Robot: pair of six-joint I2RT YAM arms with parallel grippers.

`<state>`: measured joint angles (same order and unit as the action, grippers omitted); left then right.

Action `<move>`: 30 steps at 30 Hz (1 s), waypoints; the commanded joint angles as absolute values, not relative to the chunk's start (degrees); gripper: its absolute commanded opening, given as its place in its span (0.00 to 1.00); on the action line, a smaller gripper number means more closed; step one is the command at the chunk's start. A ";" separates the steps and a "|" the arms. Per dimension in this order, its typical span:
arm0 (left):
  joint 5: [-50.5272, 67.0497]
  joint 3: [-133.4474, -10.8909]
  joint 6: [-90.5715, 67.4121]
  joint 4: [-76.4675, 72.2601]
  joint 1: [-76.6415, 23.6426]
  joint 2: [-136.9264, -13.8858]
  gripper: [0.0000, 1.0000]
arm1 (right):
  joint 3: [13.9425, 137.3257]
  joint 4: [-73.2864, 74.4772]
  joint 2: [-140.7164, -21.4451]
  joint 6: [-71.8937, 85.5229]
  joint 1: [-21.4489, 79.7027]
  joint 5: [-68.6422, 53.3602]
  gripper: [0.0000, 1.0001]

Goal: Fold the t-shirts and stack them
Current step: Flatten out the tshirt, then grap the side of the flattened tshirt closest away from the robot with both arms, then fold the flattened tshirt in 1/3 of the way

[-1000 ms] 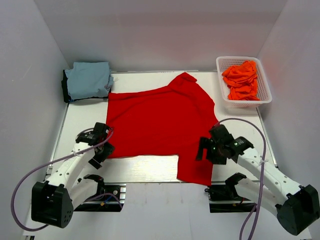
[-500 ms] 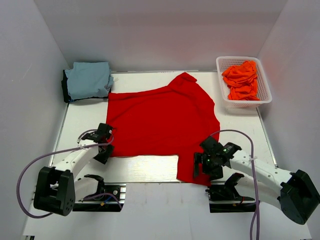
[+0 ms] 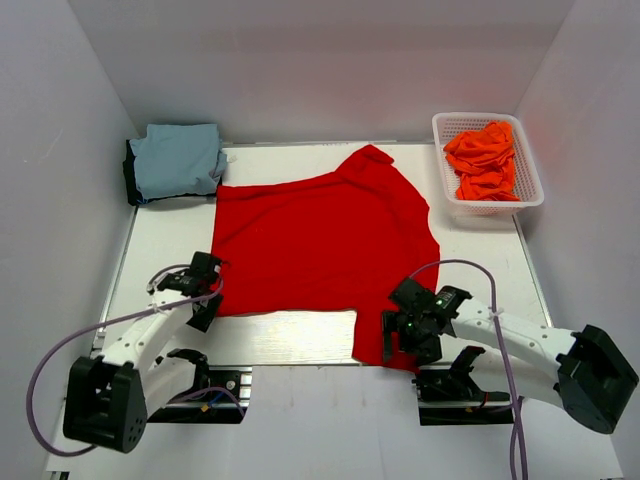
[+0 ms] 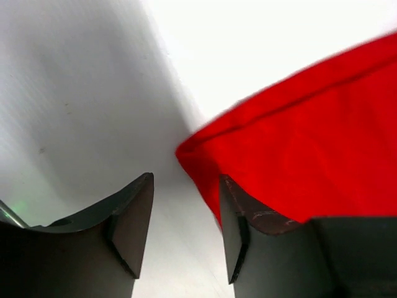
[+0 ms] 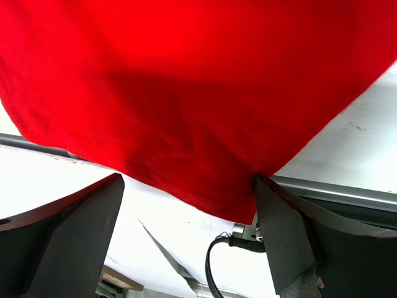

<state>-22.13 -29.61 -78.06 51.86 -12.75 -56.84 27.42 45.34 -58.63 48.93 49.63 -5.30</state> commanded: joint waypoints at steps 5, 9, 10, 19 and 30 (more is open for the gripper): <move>-24.70 -27.86 -79.72 45.80 -12.48 -65.12 0.34 | 29.36 43.16 -63.62 50.97 52.47 -1.85 0.90; -23.55 -27.34 -79.19 44.04 -12.48 -67.50 0.06 | 29.09 40.70 -66.27 52.38 53.17 -1.85 0.65; -23.55 -27.33 -79.19 44.03 -12.48 -68.20 0.01 | 29.00 40.08 -66.88 52.64 53.35 -1.15 0.62; -22.24 -30.40 -73.48 42.53 -12.48 -65.75 0.00 | 34.18 41.83 -66.54 52.05 52.65 6.94 0.00; -22.50 -40.51 -69.09 43.68 -12.48 -64.15 0.00 | 53.59 44.90 -71.98 40.96 42.48 15.90 0.00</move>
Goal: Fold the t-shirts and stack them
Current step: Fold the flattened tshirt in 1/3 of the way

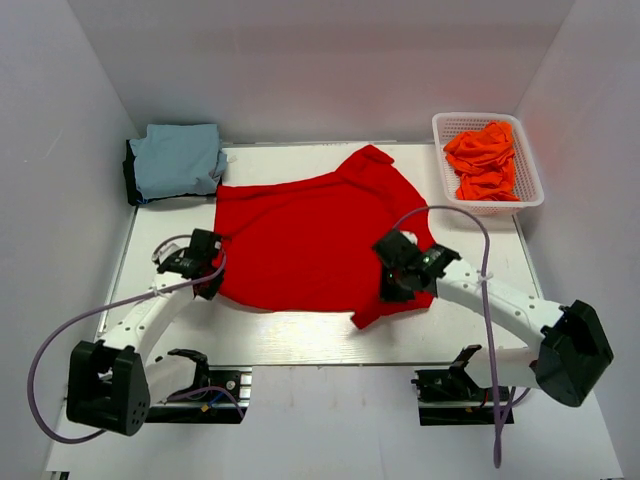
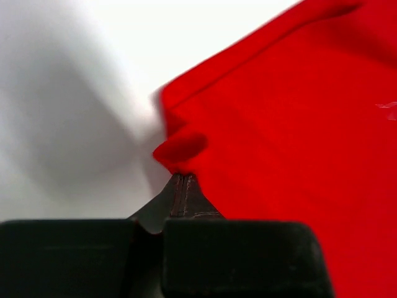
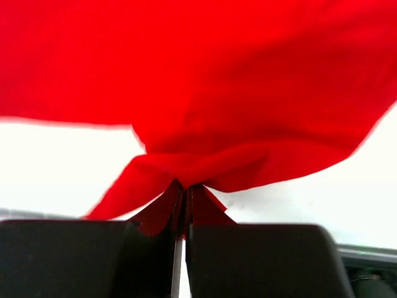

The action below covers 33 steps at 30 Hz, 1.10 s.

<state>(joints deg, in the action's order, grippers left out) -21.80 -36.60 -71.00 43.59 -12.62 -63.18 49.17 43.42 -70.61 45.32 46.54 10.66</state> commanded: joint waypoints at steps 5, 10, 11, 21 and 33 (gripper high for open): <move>-21.80 -46.22 -67.76 41.40 -11.95 -71.61 0.00 | 60.81 42.46 -74.95 34.64 36.58 17.49 0.00; -21.80 -52.98 -67.76 42.01 -8.97 -78.65 0.00 | 67.84 39.82 -81.29 30.50 31.74 17.14 0.00; -21.80 -53.69 -67.76 42.01 -8.44 -79.53 0.00 | 69.24 38.42 -82.60 29.98 29.73 17.14 0.00; -21.27 -64.76 -66.54 37.54 -4.66 -92.62 0.00 | 76.82 29.55 -91.22 23.03 22.07 14.51 0.00; -19.43 -81.72 -63.03 40.86 -2.38 -110.71 0.45 | 92.42 24.31 -110.55 12.75 15.04 14.16 0.28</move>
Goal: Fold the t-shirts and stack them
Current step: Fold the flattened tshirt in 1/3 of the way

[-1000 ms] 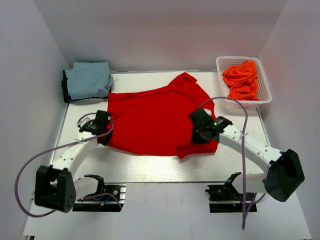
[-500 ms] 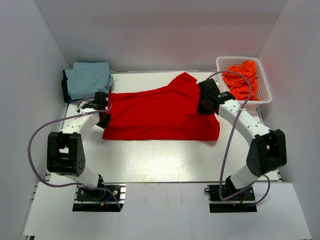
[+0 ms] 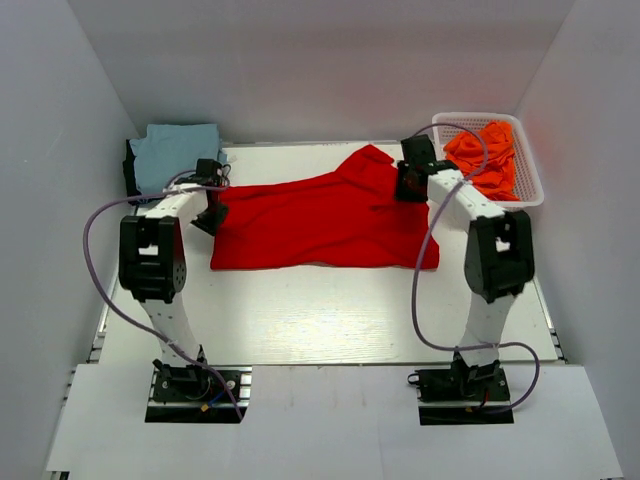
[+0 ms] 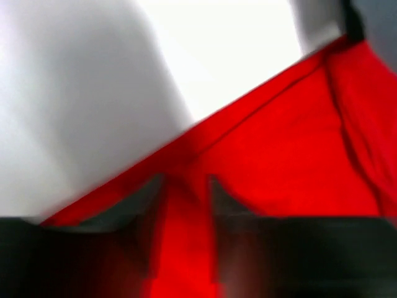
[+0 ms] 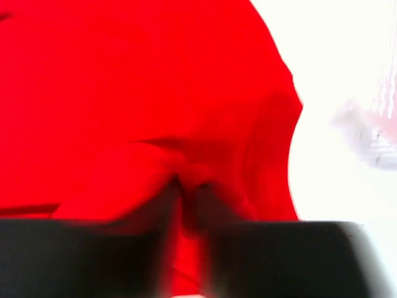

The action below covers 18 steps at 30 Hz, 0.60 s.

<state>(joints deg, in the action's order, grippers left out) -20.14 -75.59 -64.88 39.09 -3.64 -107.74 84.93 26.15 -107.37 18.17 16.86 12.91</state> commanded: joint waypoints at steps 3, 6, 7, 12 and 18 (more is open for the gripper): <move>-18.90 -90.51 -60.22 48.67 -2.37 -114.51 0.71 | 103.68 29.69 -116.10 8.88 15.64 11.78 0.90; -17.15 -91.41 -56.09 49.05 -3.16 -113.65 0.93 | 97.52 27.70 -111.30 7.65 16.78 5.92 0.90; -15.66 -90.28 -55.47 48.26 -3.16 -112.60 0.94 | 95.47 26.64 -109.79 8.08 16.96 3.63 0.90; -7.22 -79.47 -50.98 39.04 -3.69 -103.65 1.00 | 81.59 21.88 -99.42 11.85 19.07 -1.58 0.90; -1.24 -71.02 -48.43 33.24 -5.27 -100.99 1.00 | 67.95 20.13 -94.83 16.08 18.37 -0.53 0.90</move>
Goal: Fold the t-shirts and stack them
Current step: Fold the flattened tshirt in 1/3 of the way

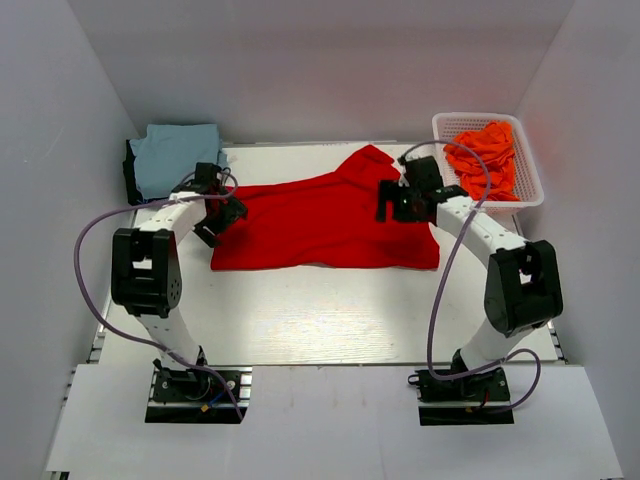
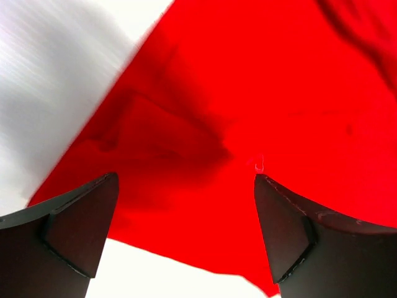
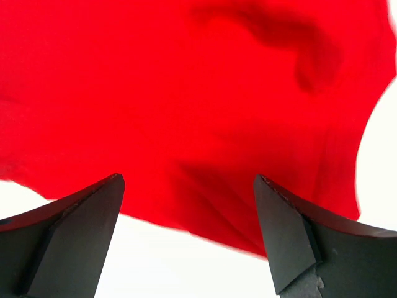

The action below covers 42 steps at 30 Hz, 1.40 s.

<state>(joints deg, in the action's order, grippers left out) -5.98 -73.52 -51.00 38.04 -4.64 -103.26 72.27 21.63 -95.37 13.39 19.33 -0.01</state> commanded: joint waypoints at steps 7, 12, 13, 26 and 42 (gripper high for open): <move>2.99 -65.84 -47.20 30.23 -5.80 -107.39 1.00 | 62.33 20.04 -99.49 20.38 15.91 -2.55 0.90; -0.78 -62.59 -47.20 34.53 -5.10 -108.37 1.00 | 55.05 17.49 -99.58 23.20 12.05 -3.07 0.90; -0.79 -60.75 -47.20 35.06 -5.10 -108.37 1.00 | 54.24 17.58 -99.67 23.29 10.39 -4.90 0.90; -5.78 -40.97 -49.13 50.53 -4.57 -80.73 1.00 | 24.60 28.37 -61.99 31.28 14.06 -12.05 0.90; -16.61 -61.60 -53.26 48.08 -4.14 -83.73 1.00 | 60.61 25.76 -74.42 21.88 16.35 -2.03 0.90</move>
